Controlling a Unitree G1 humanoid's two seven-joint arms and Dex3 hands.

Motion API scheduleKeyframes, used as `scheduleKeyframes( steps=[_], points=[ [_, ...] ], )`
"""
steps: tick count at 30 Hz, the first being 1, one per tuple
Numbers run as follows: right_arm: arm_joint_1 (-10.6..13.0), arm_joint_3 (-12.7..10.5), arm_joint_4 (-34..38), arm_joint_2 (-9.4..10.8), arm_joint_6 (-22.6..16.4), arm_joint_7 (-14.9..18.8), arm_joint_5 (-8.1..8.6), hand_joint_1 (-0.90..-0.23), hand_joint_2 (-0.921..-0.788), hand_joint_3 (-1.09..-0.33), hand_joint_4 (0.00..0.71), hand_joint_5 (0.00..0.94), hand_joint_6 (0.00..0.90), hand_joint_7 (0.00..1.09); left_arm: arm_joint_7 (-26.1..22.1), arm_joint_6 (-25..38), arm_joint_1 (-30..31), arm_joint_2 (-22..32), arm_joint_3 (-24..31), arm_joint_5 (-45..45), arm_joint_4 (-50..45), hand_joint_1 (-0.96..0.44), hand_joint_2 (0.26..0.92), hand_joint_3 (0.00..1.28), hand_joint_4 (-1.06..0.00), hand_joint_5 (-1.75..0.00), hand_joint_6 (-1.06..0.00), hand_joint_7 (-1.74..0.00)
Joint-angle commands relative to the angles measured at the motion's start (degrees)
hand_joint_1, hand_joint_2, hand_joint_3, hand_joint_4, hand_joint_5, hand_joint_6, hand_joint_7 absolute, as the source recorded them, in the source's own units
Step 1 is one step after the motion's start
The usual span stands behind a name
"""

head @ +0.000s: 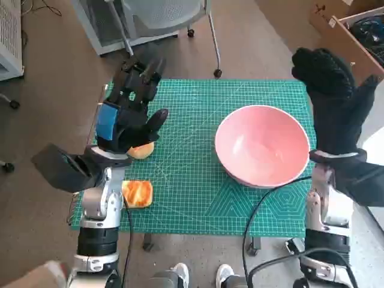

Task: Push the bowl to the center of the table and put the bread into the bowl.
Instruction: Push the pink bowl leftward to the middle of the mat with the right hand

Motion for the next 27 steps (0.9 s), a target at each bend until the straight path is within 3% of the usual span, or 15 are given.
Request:
scheduleKeyframes(
  steps=[1, 27],
  points=[
    [1.3, -0.1, 0.2, 0.1, 0.8, 0.0, 0.39, -0.666, -0.921, -0.729, 0.232, 0.000, 0.083, 0.41, -0.2, -0.9, -0.9, 0.2, 0.2, 0.0, 0.6, -0.41, 0.681, 0.56, 0.00, -0.16, 0.00, -0.54],
    [0.9, -0.7, 3.2, -0.8, -1.7, 0.5, -0.08, -0.655, -0.921, -0.730, 0.212, 0.000, 0.076, 0.41, 0.0, -0.6, -1.3, 0.4, 0.3, 0.1, 0.7, -0.41, 0.686, 0.55, 0.00, -0.16, 0.00, -0.55]
  ],
)
